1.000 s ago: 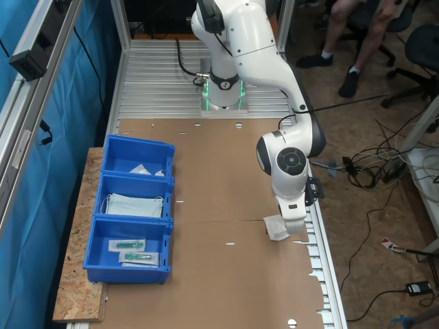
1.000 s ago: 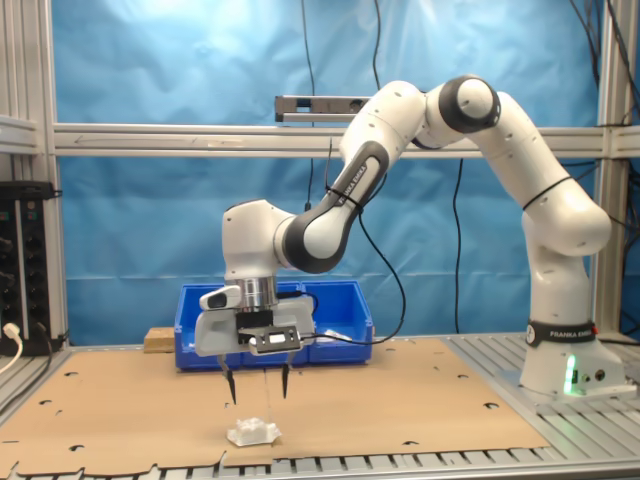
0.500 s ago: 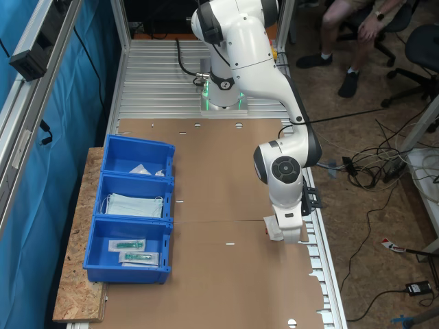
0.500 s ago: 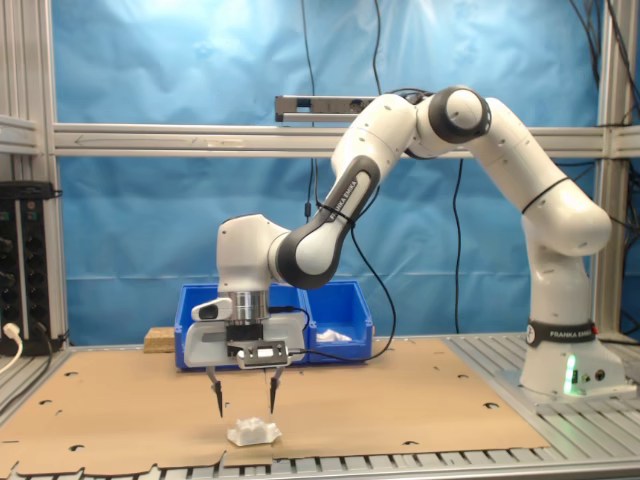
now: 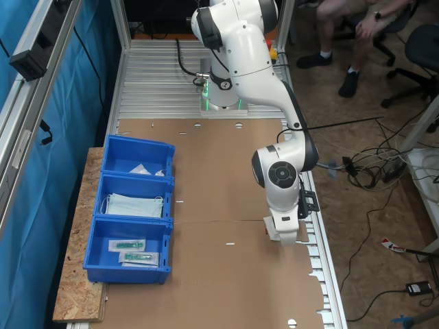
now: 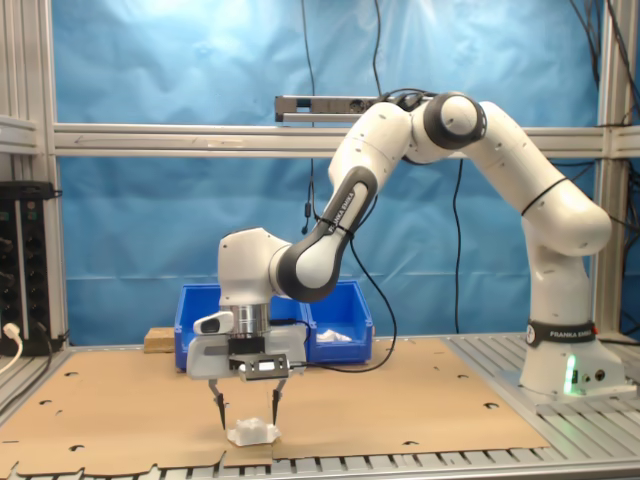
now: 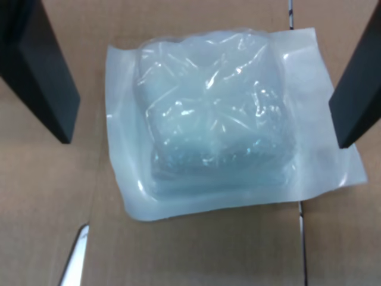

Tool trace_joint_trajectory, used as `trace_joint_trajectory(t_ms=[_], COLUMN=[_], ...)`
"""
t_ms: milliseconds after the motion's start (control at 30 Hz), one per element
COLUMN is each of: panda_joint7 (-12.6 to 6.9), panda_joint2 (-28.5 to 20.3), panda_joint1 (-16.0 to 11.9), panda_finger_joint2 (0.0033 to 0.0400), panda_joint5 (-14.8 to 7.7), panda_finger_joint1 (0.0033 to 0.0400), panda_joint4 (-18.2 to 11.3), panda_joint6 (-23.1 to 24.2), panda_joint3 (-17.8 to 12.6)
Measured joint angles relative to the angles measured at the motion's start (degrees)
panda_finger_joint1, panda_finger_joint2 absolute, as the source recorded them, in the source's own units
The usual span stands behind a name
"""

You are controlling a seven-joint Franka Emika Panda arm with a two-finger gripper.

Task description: Pick and place sorting task of medical equipment.

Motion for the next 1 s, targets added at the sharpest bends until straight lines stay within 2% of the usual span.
trace_joint_trajectory(t_ms=[1000], panda_joint7=[0.00], panda_joint2=[0.2], panda_joint1=[0.5], panda_finger_joint2=[0.0400], panda_joint5=[0.0], panda_finger_joint1=[0.0400], panda_joint4=[-0.9], panda_joint6=[0.7], panda_joint3=[-1.9])
